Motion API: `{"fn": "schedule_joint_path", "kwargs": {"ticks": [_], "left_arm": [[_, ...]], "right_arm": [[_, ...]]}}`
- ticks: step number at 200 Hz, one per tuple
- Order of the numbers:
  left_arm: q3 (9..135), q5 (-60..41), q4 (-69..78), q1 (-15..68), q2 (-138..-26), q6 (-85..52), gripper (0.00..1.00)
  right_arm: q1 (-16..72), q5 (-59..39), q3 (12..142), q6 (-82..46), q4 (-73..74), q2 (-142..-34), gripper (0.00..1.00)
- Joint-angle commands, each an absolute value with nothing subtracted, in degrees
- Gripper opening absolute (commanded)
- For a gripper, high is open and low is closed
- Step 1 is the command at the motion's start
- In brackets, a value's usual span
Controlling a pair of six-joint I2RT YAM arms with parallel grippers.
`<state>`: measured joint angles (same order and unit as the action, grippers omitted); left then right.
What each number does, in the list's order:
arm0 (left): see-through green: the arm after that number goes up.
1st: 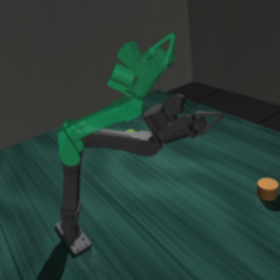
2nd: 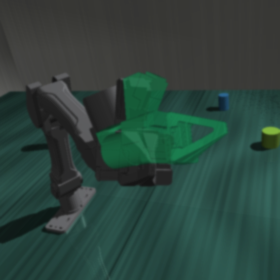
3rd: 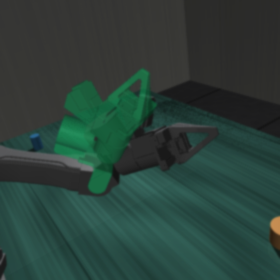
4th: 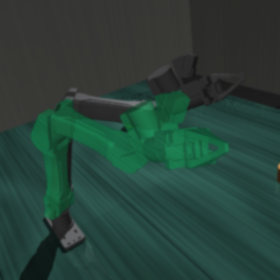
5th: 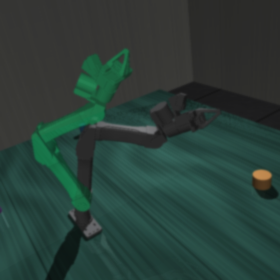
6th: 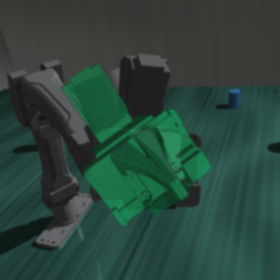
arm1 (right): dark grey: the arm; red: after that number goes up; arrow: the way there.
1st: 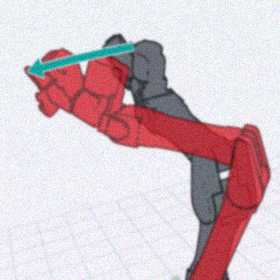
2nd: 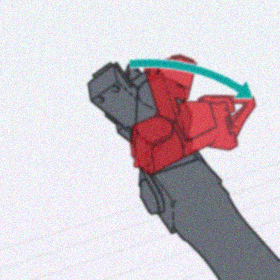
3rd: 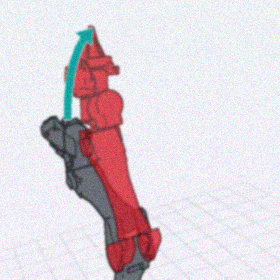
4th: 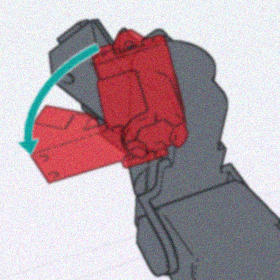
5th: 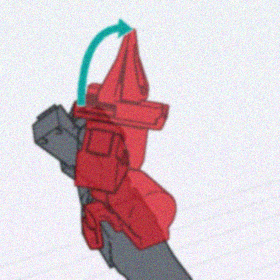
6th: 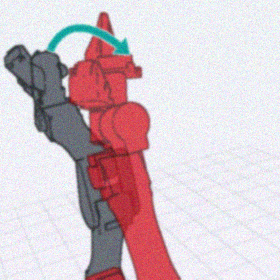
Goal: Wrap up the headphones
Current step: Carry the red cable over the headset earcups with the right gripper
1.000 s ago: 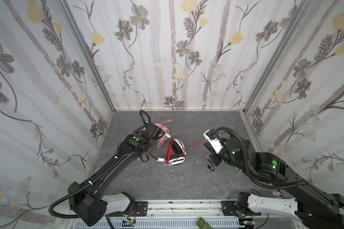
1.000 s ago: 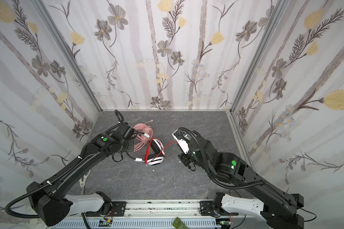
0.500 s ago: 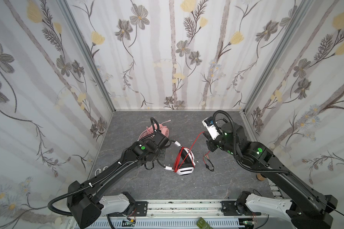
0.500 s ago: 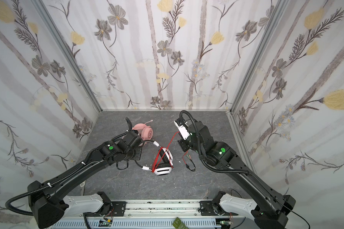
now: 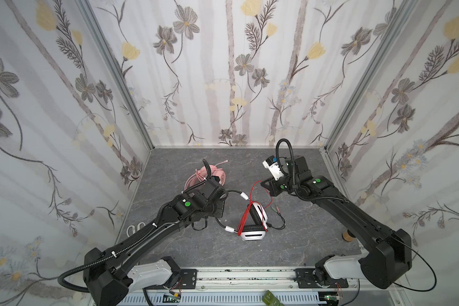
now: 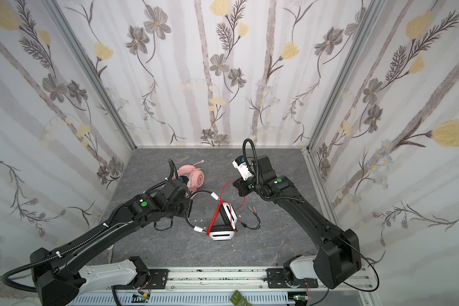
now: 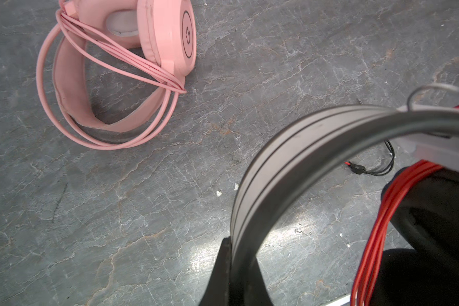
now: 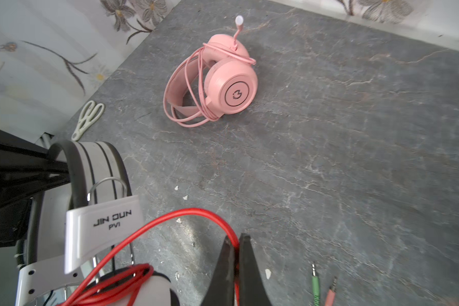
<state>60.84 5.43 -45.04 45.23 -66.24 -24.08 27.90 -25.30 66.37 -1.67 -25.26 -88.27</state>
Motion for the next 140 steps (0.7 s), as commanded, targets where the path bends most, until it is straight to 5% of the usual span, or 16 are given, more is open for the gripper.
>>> {"fn": "schedule_joint_path", "kwargs": {"ticks": [1,112,140], "left_arm": [[60.9,3.6,-41.0,45.2,-65.4,-24.8,0.0],[62.8,5.7,-41.2,45.1,-62.8,-26.9,0.0],[65.7,3.4,-40.5,44.6,-63.8,-29.1,0.0]], "right_arm": [[27.8,-33.2,64.8,-3.4,-20.3,-89.7,0.01],[27.1,-36.1,51.3,-8.1,-12.6,-91.9,0.01],[27.1,-38.9,48.1,-10.0,-8.5,-89.8,0.21]]}}
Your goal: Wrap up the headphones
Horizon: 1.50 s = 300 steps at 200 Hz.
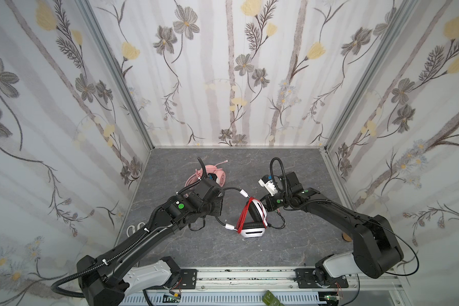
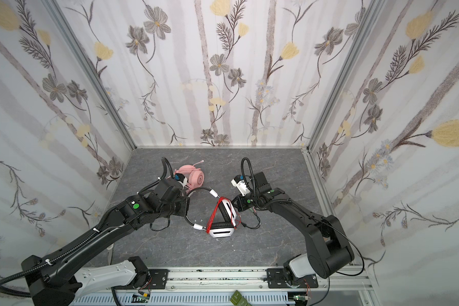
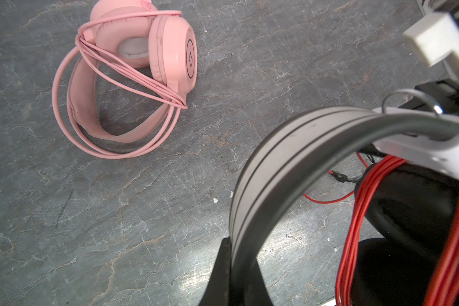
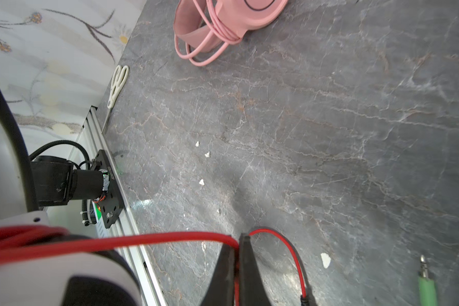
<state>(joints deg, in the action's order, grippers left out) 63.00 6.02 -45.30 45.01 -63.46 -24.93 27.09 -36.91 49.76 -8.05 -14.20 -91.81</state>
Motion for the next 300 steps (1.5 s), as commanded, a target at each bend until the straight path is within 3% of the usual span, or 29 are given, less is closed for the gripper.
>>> {"fn": "schedule_joint_path", "kwargs": {"ticks": [1,18,38,69,82,144,221,269,300], "left_arm": [[65.8,3.3,-40.5,44.6,-63.8,-29.3,0.0],[68.3,3.5,-41.6,43.8,-65.2,-31.2,0.0],[71.5,4.6,-44.1,42.5,-66.6,-33.6,0.0],[73.7,4.8,-45.5,39.4,-66.1,-36.4,0.0],[73.6,4.2,-45.6,37.6,-65.4,-37.4,0.0],[71.4,1.6,-45.1,32.9,-63.3,-38.4,0.0],[69.4,0.3,-44.4,31.8,-62.5,-39.0,0.0],[68.7,0.1,-44.7,31.3,-61.7,-39.0,0.0],[68.3,-0.4,-44.6,31.0,-61.5,-39.0,0.0]], "right_arm": [[27.1,-38.9,48.0,-10.0,-8.5,-89.7,0.23],[26.9,-38.9,47.6,-10.0,-8.1,-88.2,0.44],[25.5,-38.7,47.0,-9.5,-8.2,-85.3,0.58],[21.6,-34.7,44.0,-9.9,-8.0,-78.7,0.74],[19.9,-32.5,42.5,-11.1,-8.2,-76.4,0.76],[19.0,-30.1,37.0,-13.1,-11.0,-75.9,0.73],[29.4,-21.0,39.2,-14.2,-12.4,-87.7,0.7],[32.5,-20.7,41.6,-14.8,-10.0,-96.6,0.51],[34.6,-20.3,42.5,-15.3,-8.8,-99.9,0.48]]}}
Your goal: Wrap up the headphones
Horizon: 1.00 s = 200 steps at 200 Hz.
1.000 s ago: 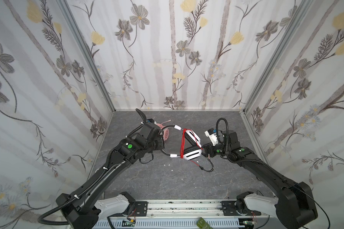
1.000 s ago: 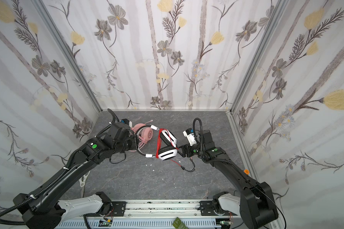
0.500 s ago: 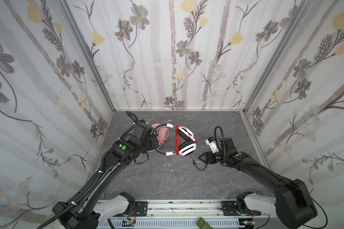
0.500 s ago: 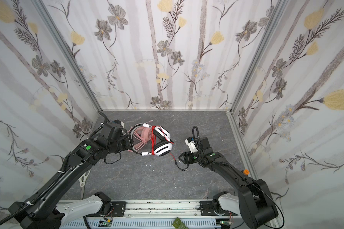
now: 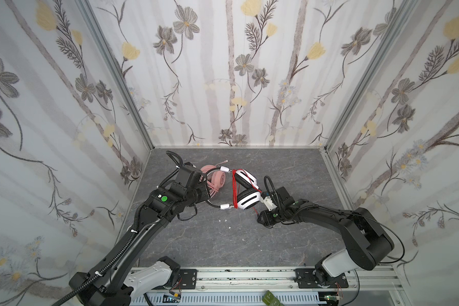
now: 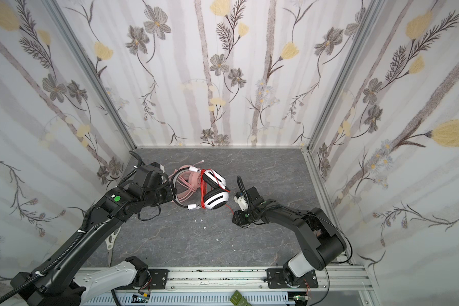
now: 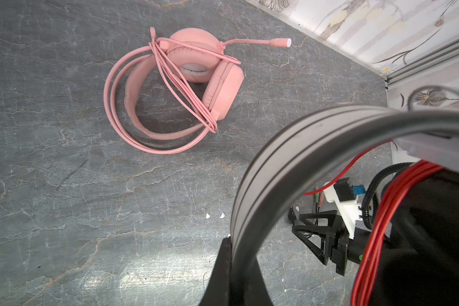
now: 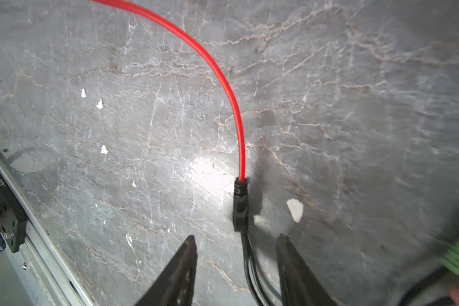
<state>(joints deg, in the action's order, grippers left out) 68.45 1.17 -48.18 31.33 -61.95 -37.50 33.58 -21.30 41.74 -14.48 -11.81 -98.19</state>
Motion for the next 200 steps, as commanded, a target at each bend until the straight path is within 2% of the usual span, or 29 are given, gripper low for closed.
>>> {"fn": "schedule_joint_path", "kwargs": {"ticks": [1,80,84,118,153,200], "left_arm": [[68.2,-0.4,-44.7,31.0,-61.5,-39.0,0.0],[67.4,-1.1,-44.4,30.4,-61.2,-38.7,0.0],[67.5,-1.2,-44.3,30.4,-61.2,-38.7,0.0],[68.8,-1.4,-44.7,29.8,-62.0,-37.8,0.0],[69.1,-1.7,-44.7,29.4,-62.2,-37.8,0.0],[69.5,-1.6,-44.6,28.7,-63.0,-38.1,0.0]], "right_arm": [[34.7,-20.3,42.5,-15.4,-8.8,-100.0,0.47],[35.7,-15.3,45.8,-15.4,-9.1,-104.1,0.43],[35.8,-15.4,46.1,-15.4,-9.3,-104.4,0.42],[38.1,-14.9,46.6,-15.3,-9.8,-105.4,0.13],[39.2,-14.1,44.9,-15.9,-10.0,-102.1,0.08],[41.6,-13.4,43.3,-14.3,-11.8,-96.3,0.08]]}}
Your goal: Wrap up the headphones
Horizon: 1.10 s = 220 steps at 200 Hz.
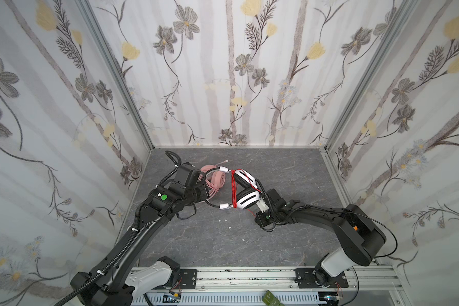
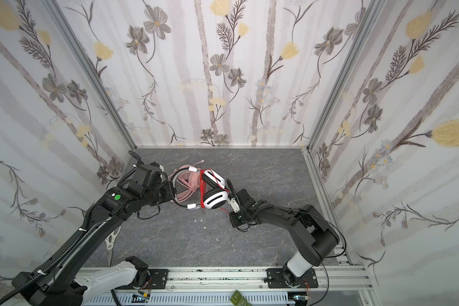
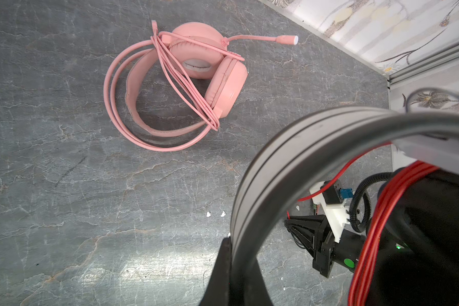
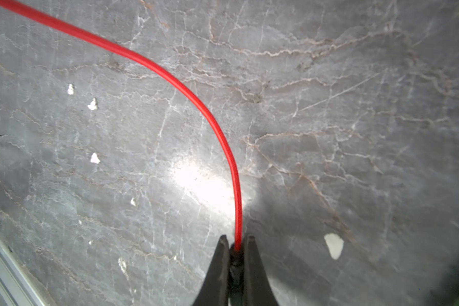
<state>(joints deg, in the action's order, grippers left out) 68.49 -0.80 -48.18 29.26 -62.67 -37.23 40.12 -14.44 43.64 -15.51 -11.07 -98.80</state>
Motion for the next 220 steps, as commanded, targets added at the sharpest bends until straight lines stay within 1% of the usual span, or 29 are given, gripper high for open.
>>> {"fn": "schedule_joint_path", "kwargs": {"ticks": [1,34,40,46,53,103,148,194,220], "left_arm": [[69.5,-1.6,-44.6,28.6,-63.0,-38.1,0.0],[70.0,-1.5,-44.5,27.3,-64.2,-39.7,0.0],[70.2,-1.7,-44.5,27.0,-64.5,-40.1,0.0],[70.4,-2.0,-44.4,26.6,-64.8,-40.5,0.0],[70.8,-2.2,-44.5,26.2,-65.1,-40.8,0.0],[72.7,-2.0,-43.9,23.3,-65.8,-44.4,0.0],[72.9,-4.1,-43.9,22.8,-67.9,-47.7,0.0],[75.4,-5.7,-46.2,22.9,-71.9,-47.5,0.0],[77.4,-6.5,-48.0,23.5,-75.5,-46.1,0.0]], "right_arm": [[41.8,-13.4,43.4,-14.3,-11.9,-96.2,0.08],[46.5,-9.9,43.3,-14.5,-13.7,-92.0,0.09],[47.1,-9.5,41.4,-14.9,-13.7,-91.9,0.09],[47.1,-9.2,40.9,-15.7,-13.6,-89.4,0.09],[49.2,-8.8,40.2,-16.5,-13.4,-88.3,0.09],[51.1,-5.9,35.0,-23.0,-12.1,-77.1,0.09],[53.8,-0.2,36.2,-25.4,-16.5,-68.1,0.09],[60.8,6.3,37.6,-28.7,-18.8,-60.9,0.09],[64.3,9.3,42.3,-27.9,-20.4,-59.4,0.1]]}}
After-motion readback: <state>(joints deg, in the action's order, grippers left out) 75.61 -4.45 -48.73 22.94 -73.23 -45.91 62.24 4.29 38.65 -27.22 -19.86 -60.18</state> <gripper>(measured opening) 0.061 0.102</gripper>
